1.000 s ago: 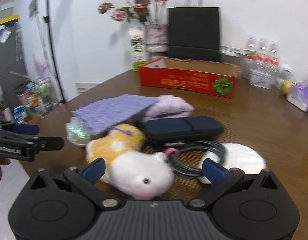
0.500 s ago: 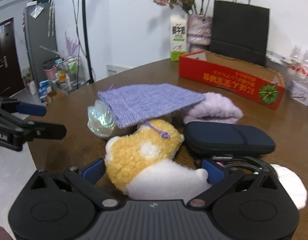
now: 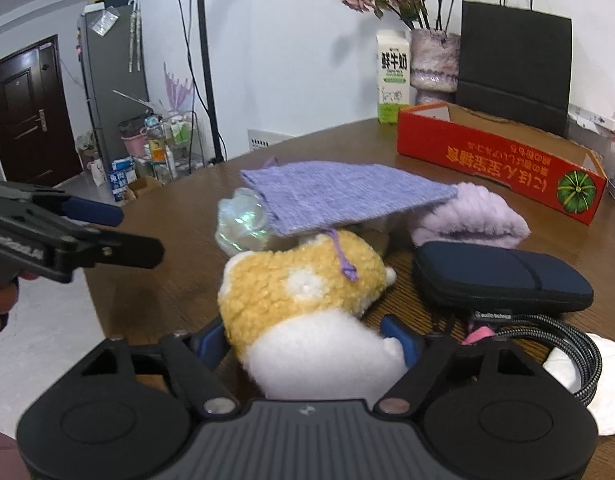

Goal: Organize objects
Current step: 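Lower the right gripper onto the white-and-yellow plush toy and close, then lift the plush toy with the right gripper while the left gripper approaches the iridescent bag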

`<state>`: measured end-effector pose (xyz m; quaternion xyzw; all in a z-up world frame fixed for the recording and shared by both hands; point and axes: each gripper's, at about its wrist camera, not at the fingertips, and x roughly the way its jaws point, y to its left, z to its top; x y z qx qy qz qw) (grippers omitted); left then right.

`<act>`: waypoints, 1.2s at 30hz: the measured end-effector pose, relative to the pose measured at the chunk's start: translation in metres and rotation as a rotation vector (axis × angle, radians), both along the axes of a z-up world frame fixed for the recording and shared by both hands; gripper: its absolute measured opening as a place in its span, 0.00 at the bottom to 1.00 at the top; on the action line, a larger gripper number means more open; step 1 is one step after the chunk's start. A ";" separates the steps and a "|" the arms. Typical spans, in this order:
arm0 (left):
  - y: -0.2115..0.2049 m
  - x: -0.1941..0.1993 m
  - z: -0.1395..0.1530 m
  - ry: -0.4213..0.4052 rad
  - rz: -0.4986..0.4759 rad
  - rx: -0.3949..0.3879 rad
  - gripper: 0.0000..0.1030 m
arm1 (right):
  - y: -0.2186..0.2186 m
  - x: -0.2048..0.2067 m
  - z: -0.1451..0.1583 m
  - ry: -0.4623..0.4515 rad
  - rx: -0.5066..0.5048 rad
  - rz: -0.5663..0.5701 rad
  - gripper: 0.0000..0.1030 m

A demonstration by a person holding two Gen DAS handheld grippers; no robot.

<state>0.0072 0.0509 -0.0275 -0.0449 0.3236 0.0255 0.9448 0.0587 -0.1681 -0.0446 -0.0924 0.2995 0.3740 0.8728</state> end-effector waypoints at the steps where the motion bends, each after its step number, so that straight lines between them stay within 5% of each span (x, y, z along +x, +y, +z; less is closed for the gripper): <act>1: 0.001 -0.001 0.001 -0.001 0.001 0.000 1.00 | 0.000 -0.002 0.002 -0.007 0.011 0.003 0.74; 8: 0.004 -0.007 0.005 -0.015 0.008 -0.003 1.00 | -0.002 -0.011 0.022 -0.067 0.050 -0.008 0.65; 12: 0.003 -0.008 0.006 -0.019 0.004 -0.005 1.00 | -0.005 -0.016 0.030 -0.082 0.070 -0.003 0.50; 36: -0.002 0.006 0.005 -0.006 0.004 0.003 1.00 | -0.013 -0.035 0.047 -0.160 0.078 -0.010 0.50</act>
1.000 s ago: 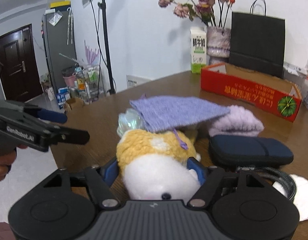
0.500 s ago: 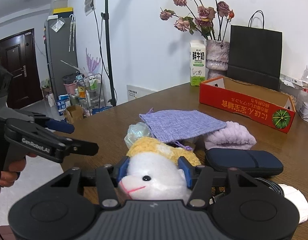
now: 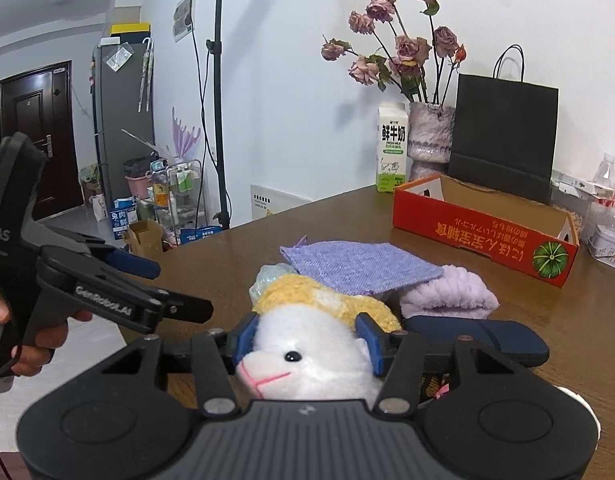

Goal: Organize objects
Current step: 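Lift the plush toy with the right gripper while the left gripper approaches the iridescent bag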

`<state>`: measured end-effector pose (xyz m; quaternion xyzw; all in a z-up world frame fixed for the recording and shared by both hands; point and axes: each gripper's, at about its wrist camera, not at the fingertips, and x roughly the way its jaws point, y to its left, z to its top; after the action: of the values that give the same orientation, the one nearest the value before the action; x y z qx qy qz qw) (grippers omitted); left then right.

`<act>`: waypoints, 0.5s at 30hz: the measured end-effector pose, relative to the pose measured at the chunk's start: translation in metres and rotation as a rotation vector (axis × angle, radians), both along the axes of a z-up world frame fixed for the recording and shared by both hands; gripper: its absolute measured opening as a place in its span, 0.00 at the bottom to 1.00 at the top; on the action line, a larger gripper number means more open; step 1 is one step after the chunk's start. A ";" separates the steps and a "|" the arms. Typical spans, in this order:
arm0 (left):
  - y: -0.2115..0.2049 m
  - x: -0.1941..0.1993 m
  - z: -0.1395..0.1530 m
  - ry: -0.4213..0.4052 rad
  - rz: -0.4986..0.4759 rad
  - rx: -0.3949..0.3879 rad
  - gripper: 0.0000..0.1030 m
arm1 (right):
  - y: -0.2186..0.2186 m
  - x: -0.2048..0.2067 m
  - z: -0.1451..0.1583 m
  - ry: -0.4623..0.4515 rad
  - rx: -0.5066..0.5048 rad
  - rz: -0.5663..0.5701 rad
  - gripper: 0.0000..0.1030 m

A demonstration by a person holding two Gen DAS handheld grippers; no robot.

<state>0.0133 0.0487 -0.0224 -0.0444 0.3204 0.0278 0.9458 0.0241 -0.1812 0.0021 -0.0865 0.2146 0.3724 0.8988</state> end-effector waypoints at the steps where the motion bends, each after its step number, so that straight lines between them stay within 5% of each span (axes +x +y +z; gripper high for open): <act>1: 0.000 0.001 0.000 0.002 0.001 -0.001 1.00 | -0.001 -0.001 0.001 -0.006 0.001 -0.004 0.50; 15: -0.020 0.014 0.001 0.013 -0.062 0.012 1.00 | -0.032 -0.012 0.017 -0.067 0.015 -0.091 0.50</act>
<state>0.0269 0.0288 -0.0216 -0.0288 0.3278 0.0007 0.9443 0.0120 -0.2128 0.0189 -0.0819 0.1854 0.3296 0.9221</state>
